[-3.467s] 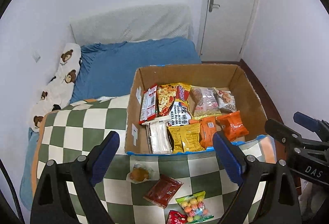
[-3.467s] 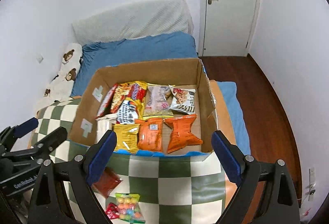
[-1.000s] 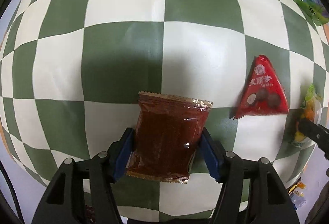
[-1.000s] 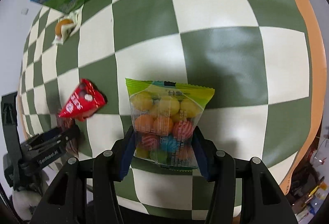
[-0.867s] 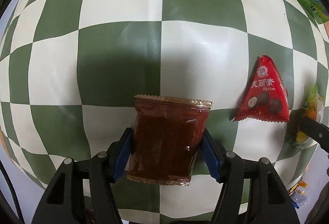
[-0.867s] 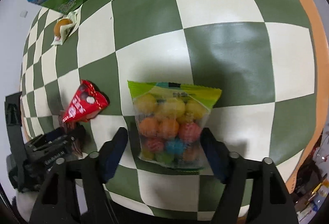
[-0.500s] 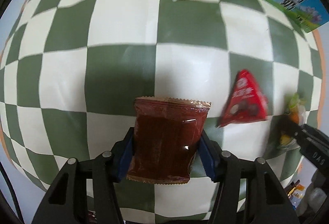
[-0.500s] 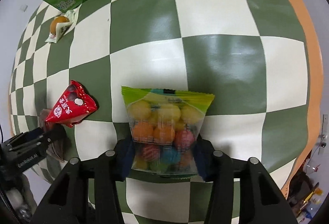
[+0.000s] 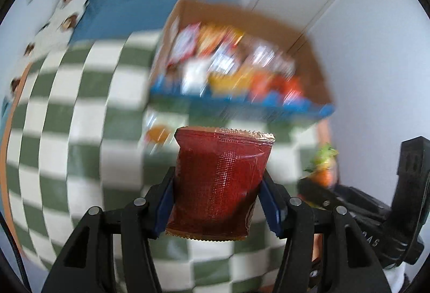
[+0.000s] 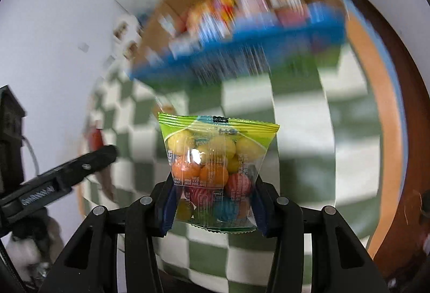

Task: Organize snacks
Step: 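Carry both packets into the box and open both tools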

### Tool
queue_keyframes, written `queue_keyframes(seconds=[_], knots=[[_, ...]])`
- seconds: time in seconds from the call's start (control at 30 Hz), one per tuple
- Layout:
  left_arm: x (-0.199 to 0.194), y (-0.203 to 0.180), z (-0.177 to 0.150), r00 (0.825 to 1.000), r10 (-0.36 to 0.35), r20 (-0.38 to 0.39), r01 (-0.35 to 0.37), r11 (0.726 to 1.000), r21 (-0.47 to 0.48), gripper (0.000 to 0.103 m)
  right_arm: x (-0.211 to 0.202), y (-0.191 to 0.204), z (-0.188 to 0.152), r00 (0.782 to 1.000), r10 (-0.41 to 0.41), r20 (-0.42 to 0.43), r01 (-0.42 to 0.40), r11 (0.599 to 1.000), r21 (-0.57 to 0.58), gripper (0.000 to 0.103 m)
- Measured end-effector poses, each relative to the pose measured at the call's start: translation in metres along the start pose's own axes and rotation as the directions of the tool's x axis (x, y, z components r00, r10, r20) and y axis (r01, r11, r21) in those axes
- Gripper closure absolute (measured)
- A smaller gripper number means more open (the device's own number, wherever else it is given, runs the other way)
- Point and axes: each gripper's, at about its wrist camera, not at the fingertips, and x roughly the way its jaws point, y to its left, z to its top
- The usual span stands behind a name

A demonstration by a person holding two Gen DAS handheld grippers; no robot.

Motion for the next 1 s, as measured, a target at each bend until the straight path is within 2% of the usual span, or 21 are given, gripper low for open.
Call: queue_keyframes(seconds=[0.13,0.23,0.37,0.47,0.63,0.9,0.93,0.97,1.0], knots=[[0.016,-0.026,0.062,0.999,-0.014,0.037,0.012,0.999,0.048,0.048,-0.034,0.015,0.073,0.995,0.032,0.097,-0.028,0.999,-0.045,0.054],[0.047,-0.031,0.114,1.000,-0.014,-0.004,0.014,0.998,0.058,0.048,-0.020,0.034,0.123,0.991,-0.009,0.132,0.020,0.996,-0.083,0.054],[0.100,-0.028,0.163,0.995,0.027,-0.096,-0.023,0.999,0.047,0.047,0.015,0.020,0.184,0.995,-0.049,0.083,0.054,0.997,-0.059,0.054],[0.134,-0.023,0.182,0.988,0.055,-0.145,-0.049,0.998,0.045,0.047,0.050,0.006,0.214,0.995,-0.092,0.031,0.093,0.995,-0.035,0.054],[0.186,-0.014,0.202,0.970,0.074,-0.233,-0.069,0.997,0.030,0.047,0.101,-0.016,0.240,0.989,-0.140,-0.046,0.139,0.990,-0.020,0.054],[0.225,-0.006,0.211,0.952,0.082,-0.295,-0.078,0.997,0.025,0.047,0.149,-0.030,0.256,0.980,-0.174,-0.100,0.171,0.984,-0.040,0.053],[0.229,-0.005,0.211,0.947,0.075,-0.311,-0.074,0.997,0.016,0.045,0.151,-0.029,0.257,0.978,-0.175,-0.112,0.171,0.984,-0.045,0.053],[0.232,-0.005,0.211,0.944,0.067,-0.323,-0.067,0.998,0.012,0.037,0.156,-0.030,0.259,0.974,-0.183,-0.131,0.178,0.983,-0.051,0.052],[0.234,-0.005,0.210,0.943,0.067,-0.326,-0.066,0.998,0.015,0.030,0.162,-0.031,0.262,0.969,-0.194,-0.152,0.188,0.981,-0.054,0.044]])
